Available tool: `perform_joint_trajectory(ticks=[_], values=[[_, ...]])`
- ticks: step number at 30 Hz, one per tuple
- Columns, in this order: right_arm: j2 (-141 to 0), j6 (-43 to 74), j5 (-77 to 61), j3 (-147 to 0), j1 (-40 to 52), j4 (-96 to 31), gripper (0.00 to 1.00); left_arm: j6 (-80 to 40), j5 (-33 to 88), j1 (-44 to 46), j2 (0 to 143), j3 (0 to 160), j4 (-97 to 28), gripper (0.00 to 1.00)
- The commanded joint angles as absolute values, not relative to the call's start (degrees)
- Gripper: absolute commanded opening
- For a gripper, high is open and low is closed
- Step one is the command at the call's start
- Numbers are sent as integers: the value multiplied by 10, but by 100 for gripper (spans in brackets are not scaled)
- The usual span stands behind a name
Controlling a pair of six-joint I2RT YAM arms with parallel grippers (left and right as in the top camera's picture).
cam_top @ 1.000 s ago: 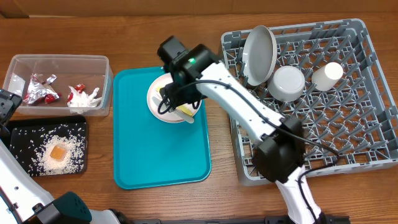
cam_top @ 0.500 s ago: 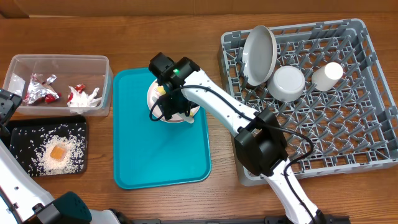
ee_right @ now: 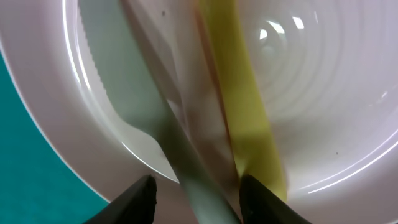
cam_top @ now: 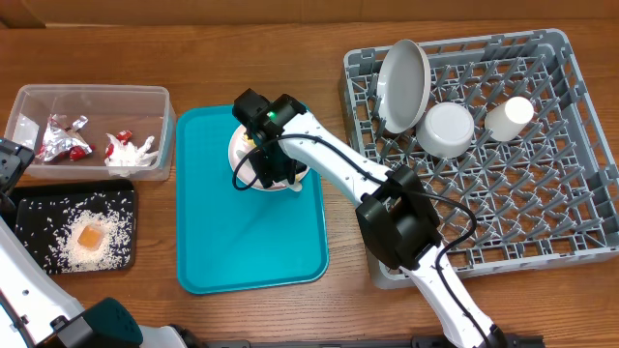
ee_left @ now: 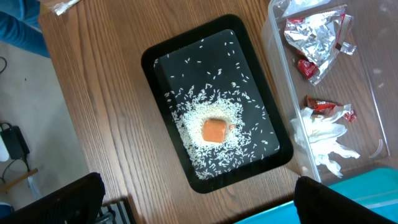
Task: Sort waste into correct bins and load items into the dishwasher rack
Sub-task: 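Reach the right gripper to the pink plate and grasp the grey knife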
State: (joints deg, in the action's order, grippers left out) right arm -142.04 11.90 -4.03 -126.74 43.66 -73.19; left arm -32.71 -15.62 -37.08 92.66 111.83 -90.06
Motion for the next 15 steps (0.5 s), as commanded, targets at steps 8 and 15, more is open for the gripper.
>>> perform_joint_trajectory(ticks=[8, 15], values=[[-1422, 120, -35, -1261, 437, -742, 22, -335, -154, -371, 922, 1120, -901, 100], [-1421, 120, -35, -1264, 427, -756, 16, -335, -154, -371, 922, 1120, -901, 100]])
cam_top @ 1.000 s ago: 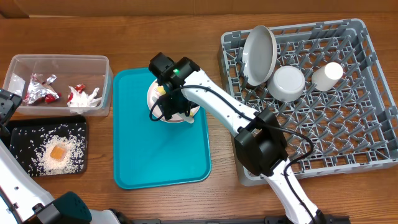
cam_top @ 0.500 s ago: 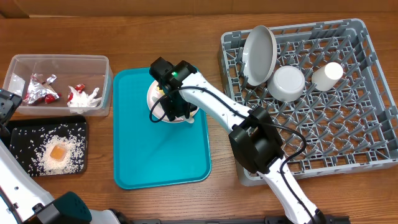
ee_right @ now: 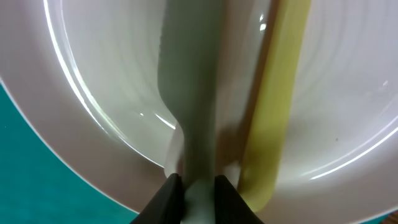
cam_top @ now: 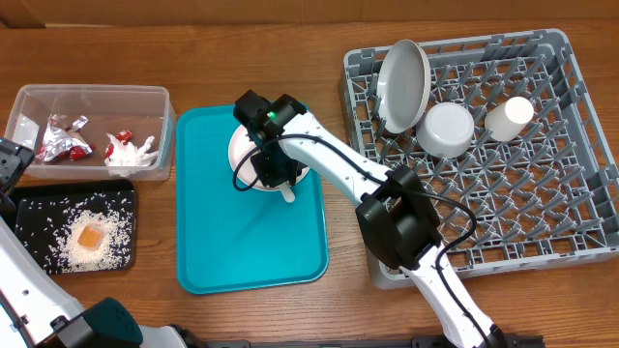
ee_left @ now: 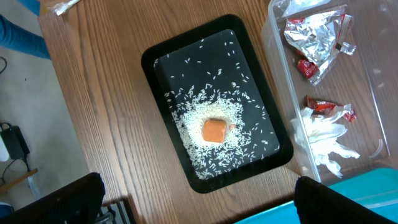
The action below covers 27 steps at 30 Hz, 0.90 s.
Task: Sort waste into correct bins and load items into the dishwasher rack
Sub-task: 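Reach the right gripper to the pink plate and grasp the grey knife, then carry the knife into the grey rack and release it with right gripper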
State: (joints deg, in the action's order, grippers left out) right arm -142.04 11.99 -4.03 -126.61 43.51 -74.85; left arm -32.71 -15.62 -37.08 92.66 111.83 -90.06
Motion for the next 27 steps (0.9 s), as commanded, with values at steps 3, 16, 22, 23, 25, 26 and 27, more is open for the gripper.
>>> perform_joint_trajectory(ticks=[3, 16, 22, 23, 25, 26, 27], values=[[-1421, 120, -35, -1275, 424, -769, 15, -335, -154, -371, 922, 1120, -901, 100], [-1421, 121, -58, -1359, 423, -822, 15, -335, -154, -371, 922, 1120, -901, 100], [-1419, 141, -60, -1359, 423, -819, 4, -335, -154, -371, 922, 1120, -901, 100], [-1417, 151, -55, -1359, 422, -820, 4, -335, -154, -371, 922, 1120, -901, 100], [-1411, 170, -39, -1359, 417, -822, 4, -335, -154, -371, 922, 1120, -901, 100], [-1405, 181, -29, -1359, 413, -823, 4, -335, -154, -371, 922, 1120, -901, 100], [-1399, 184, -24, -1359, 408, -825, 4, -335, -154, -371, 922, 1120, -901, 100]])
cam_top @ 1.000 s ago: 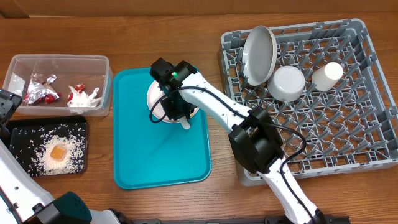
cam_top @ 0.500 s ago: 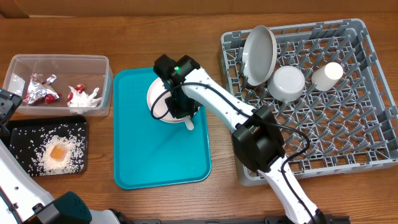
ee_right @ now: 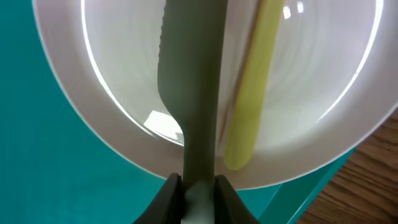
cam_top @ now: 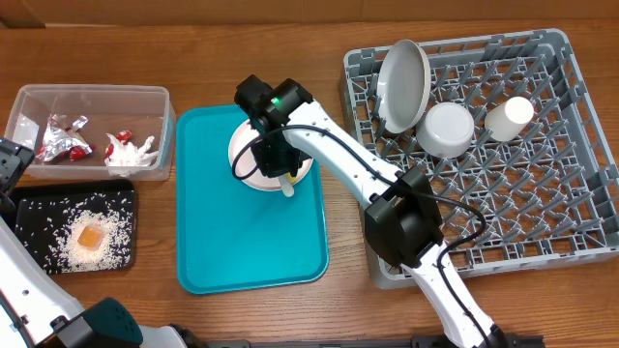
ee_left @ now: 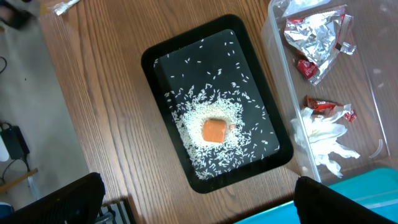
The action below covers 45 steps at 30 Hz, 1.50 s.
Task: Sort waste into correct bins and load items into the dishwasher rack
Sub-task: 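Carry the knife into the grey rack and release it with right gripper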
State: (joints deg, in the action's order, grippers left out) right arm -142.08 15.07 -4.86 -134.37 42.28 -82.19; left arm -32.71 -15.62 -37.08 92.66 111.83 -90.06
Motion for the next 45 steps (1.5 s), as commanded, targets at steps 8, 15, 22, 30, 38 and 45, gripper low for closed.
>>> perform_joint_trajectory(ticks=[8, 15, 22, 30, 38, 45], values=[[-1310, 182, 57, -1359, 342, -860, 4, -335, -154, -371, 922, 1120, -901, 100], [-1265, 173, 109, -1359, 265, -900, 4, -335, -154, -371, 922, 1120, -901, 100], [-1273, 132, 109, -1354, 239, -897, 4, -335, -154, -371, 922, 1120, -901, 100], [-1275, 131, 111, -1322, 238, -842, 9, -335, -154, -371, 922, 1120, -901, 100], [-1281, 131, 111, -1318, 237, -826, 16, -335, -154, -371, 922, 1120, -901, 100], [-1281, 131, 111, -1318, 237, -828, 45, -335, -154, -371, 922, 1120, -901, 100]])
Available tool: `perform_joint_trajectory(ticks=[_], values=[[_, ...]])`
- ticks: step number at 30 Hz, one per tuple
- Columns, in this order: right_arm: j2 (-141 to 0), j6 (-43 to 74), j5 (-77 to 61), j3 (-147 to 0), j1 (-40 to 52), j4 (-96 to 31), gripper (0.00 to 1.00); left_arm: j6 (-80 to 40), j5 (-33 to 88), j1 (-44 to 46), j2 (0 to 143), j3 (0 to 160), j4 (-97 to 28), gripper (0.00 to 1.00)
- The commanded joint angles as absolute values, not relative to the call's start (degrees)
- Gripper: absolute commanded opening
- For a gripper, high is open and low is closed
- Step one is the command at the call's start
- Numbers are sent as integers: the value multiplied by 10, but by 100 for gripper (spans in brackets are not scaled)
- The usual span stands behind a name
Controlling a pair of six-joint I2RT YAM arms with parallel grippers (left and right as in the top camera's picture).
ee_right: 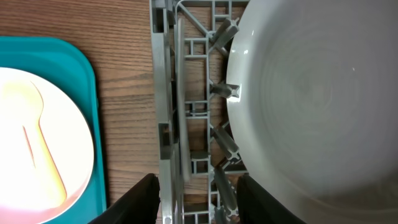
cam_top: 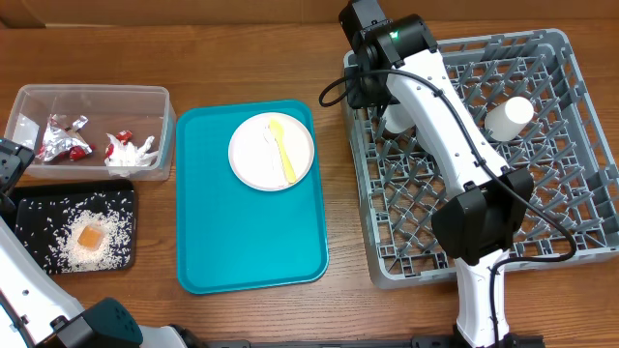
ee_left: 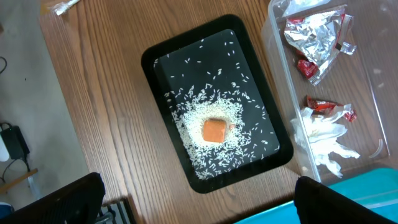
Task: Sort waste into correct bins and load items into the dishwasher rack
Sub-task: 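Carry the knife into the grey rack and release it with right gripper, then return the right gripper to the plate and grasp the yellow spoon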
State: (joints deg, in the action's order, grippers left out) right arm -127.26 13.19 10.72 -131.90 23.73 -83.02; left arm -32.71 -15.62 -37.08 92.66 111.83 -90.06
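Observation:
My right gripper (ee_right: 198, 200) is open over the left edge of the grey dishwasher rack (cam_top: 542, 208), with nothing between its fingers. A grey knife (ee_right: 185, 112) lies lengthwise just inside the rack's left wall, ahead of the fingertips. Next to it a white plate (ee_right: 311, 93) stands in the rack. On the teal tray (cam_top: 247, 242) sits a white plate (cam_top: 263, 159) with a yellow spoon (cam_top: 281, 155) on it. My left gripper (ee_left: 199, 205) is open above the table edge near the black tray (ee_left: 161, 62).
The black tray holds scattered rice and an orange cube (ee_left: 214, 130). A clear bin (cam_top: 92, 94) at the far left holds foil wrappers (ee_left: 317, 37) and crumpled tissue (ee_left: 323, 140). A white cup (cam_top: 510, 116) stands in the rack. My right arm covers the rack's upper left.
My right gripper was shut on the grey knife above the plate on the teal tray. Now it is open at the rack's left edge and the knife lies in the rack.
My right gripper stood open around the grey knife in the plate, then shut on it, then held it higher over the plate. Now the knife is in the rack and the gripper is open. The yellow spoon stayed on the plate. My left arm has not moved.

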Motion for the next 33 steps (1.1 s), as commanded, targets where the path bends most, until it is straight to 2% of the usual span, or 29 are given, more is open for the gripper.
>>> perform_joint_trajectory(ticks=[1, 4, 7, 9, 14, 17, 22, 30, 33], values=[[-1281, 131, 111, -1318, 237, -829, 45, -335, -154, -371, 922, 1120, -901, 100], [-1280, 132, 108, -1318, 238, -835, 57, -335, -154, -371, 922, 1120, -901, 100], [-1279, 133, 81, -1323, 239, -849, 63, -335, -154, -371, 922, 1120, -901, 100], [-1279, 133, 49, -1333, 241, -859, 71, -335, -154, -371, 922, 1120, -901, 100], [-1278, 133, -70, -1345, 255, -861, 72, -335, -154, -371, 922, 1120, -901, 100], [-1279, 133, -82, -1340, 280, -846, 73, -335, -154, -371, 922, 1120, -901, 100], [-1282, 146, -58, -1302, 333, -771, 94, -335, -154, -371, 922, 1120, -901, 100], [-1282, 228, 19, -1155, 373, -630, 94, -335, -154, -371, 922, 1120, -901, 100], [-1282, 229, 13, -1098, 373, -582, 87, -334, -154, -371, 922, 1120, -901, 100]])
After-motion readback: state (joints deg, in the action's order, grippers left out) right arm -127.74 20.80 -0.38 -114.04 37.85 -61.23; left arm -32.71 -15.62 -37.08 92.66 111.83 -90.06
